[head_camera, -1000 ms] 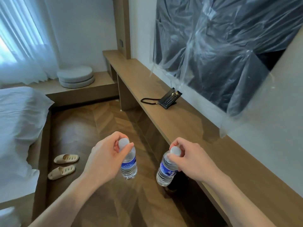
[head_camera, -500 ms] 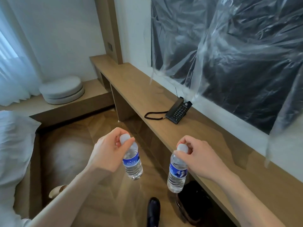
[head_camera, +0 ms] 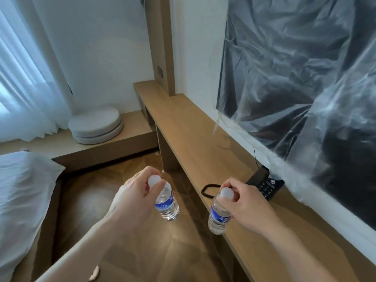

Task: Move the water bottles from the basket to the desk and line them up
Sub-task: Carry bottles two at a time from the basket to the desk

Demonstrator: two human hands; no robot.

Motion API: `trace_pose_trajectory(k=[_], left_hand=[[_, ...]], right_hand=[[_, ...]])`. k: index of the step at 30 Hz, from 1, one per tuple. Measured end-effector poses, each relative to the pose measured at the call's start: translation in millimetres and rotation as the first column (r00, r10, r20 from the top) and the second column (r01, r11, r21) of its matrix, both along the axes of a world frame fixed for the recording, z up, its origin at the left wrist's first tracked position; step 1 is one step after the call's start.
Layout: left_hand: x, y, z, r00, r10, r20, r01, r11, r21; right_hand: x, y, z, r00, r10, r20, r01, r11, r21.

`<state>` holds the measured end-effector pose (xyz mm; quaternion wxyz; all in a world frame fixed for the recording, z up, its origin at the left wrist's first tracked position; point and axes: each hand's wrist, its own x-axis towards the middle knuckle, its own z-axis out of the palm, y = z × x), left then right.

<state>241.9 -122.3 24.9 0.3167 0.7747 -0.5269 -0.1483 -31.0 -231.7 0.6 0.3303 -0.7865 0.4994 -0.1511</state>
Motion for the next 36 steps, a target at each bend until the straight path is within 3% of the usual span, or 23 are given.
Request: trace_pose_trajectory(k=[5,10,18,25,30,36], left_hand=[[63.1,-74.1,4.1,0.997,0.003,0.079,-0.002,1.000,-0.016],[142.8,-149.1,-4.1,0.999,-0.016,0.038,0.016,1.000,-0.015],[272.3,-272.7,10.7,0.985,-0.158,0.065,0.157,0.987,0.009],[354.6,-372.5,-2.7,0.966,-0.244,0.079,0.245,0.970,0.007],[403.3,-454.7,-17.9,0.966,-0.257,-0.005,0.257,0.966,-0.004],[454.8,-560.9,-37.3,0.958,-0.287,0.019,0.285,0.956,0.070]], right_hand=[[64.2,-76.9,9.1,0.999,0.036,-0.004,-0.036,0.999,-0.014],[140.3,-144.1,6.5,1.000,0.004,-0.012,-0.005,0.999,-0.053],[256.9,-239.3,12.6,0.993,-0.100,0.065,0.100,0.995,0.002],[326.6,-314.0,13.5,0.982,-0.185,0.031,0.185,0.983,0.005],[369.2,-386.7,-8.3,0.978,-0.209,-0.003,0.209,0.977,0.044],[431.1,-488.9,-38.5,0.975,-0.223,0.000,0.222,0.969,0.110]])
